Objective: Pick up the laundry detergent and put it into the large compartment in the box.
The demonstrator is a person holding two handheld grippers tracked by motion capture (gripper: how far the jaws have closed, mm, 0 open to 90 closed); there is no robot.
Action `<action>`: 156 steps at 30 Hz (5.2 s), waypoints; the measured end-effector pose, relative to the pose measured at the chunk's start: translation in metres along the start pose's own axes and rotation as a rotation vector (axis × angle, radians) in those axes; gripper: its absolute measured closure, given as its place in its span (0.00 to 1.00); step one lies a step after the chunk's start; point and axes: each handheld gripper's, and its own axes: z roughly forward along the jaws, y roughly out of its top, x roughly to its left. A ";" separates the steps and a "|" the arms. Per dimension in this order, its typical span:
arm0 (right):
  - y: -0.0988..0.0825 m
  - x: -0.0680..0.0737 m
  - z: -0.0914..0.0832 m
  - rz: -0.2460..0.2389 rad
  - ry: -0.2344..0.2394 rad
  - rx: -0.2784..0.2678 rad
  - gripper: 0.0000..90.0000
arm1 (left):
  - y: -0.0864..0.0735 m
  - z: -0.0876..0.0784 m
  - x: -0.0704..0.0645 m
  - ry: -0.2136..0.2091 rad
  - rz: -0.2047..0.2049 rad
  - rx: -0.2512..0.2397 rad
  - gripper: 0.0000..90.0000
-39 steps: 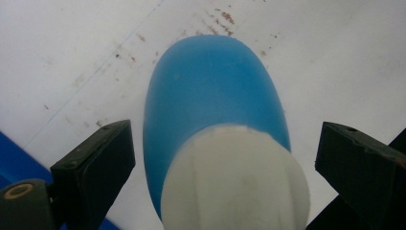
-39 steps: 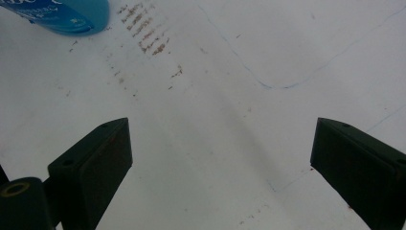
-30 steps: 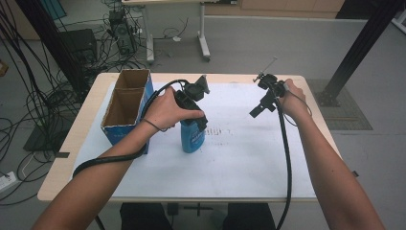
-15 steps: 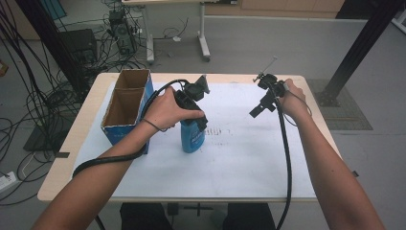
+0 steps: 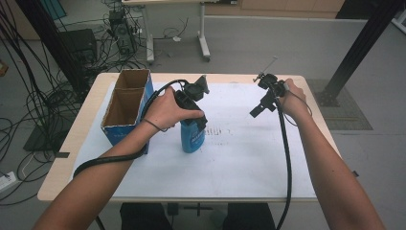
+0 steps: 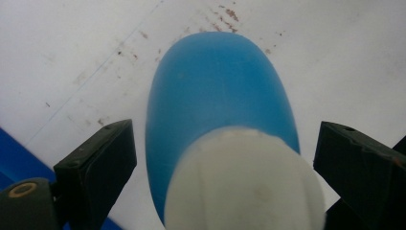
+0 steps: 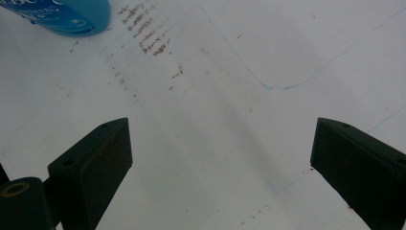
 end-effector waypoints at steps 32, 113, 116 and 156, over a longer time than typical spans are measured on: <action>-0.003 -0.001 -0.003 -0.001 0.006 -0.027 0.07 | 0.001 0.000 -0.004 0.050 0.008 -0.002 0.41; -0.003 -0.004 0.000 0.003 0.021 -0.014 0.08 | -0.001 0.000 -0.005 0.050 0.010 -0.013 0.41; -0.003 -0.003 0.000 0.006 0.019 -0.011 0.08 | -0.001 0.000 -0.005 0.052 0.012 -0.014 0.41; -0.003 -0.005 -0.003 -0.001 0.006 0.009 0.08 | 0.001 -0.017 -0.013 0.057 0.042 -0.019 0.41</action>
